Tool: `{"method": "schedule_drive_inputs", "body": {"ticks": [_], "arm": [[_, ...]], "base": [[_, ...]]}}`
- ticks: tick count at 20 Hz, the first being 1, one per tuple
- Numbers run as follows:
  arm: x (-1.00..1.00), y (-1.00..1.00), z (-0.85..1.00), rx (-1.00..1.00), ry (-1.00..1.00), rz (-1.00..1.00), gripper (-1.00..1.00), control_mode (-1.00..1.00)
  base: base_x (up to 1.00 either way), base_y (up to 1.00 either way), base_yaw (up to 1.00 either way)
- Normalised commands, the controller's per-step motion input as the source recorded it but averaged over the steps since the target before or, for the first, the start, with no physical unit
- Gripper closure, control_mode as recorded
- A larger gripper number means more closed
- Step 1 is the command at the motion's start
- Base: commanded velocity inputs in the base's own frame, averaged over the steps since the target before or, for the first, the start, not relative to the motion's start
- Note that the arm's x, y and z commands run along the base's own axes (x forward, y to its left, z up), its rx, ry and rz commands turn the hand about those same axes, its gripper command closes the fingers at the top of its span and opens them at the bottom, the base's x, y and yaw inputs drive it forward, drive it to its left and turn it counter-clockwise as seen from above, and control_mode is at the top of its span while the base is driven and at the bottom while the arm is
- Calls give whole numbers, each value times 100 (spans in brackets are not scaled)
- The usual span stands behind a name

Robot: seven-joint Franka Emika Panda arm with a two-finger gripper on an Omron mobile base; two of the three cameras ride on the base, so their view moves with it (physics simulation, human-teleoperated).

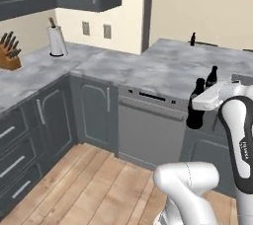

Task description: Place the large bottle from the dining counter next to the other large bottle outside the sink, and place the small bottle from the dining counter next to the other small bottle inside the sink.

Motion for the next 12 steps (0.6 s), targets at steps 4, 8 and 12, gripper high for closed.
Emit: {"method": "schedule_drive_inputs", "body": {"ticks": [4,8,12], "arm": [[0,0,0,0,0,0,100,100],[0,0,0,0,0,0,100,100],[0,0,0,0,0,0,100,100]], "base": [[0,0,-50],[0,0,-50],[0,0,-50]]}}
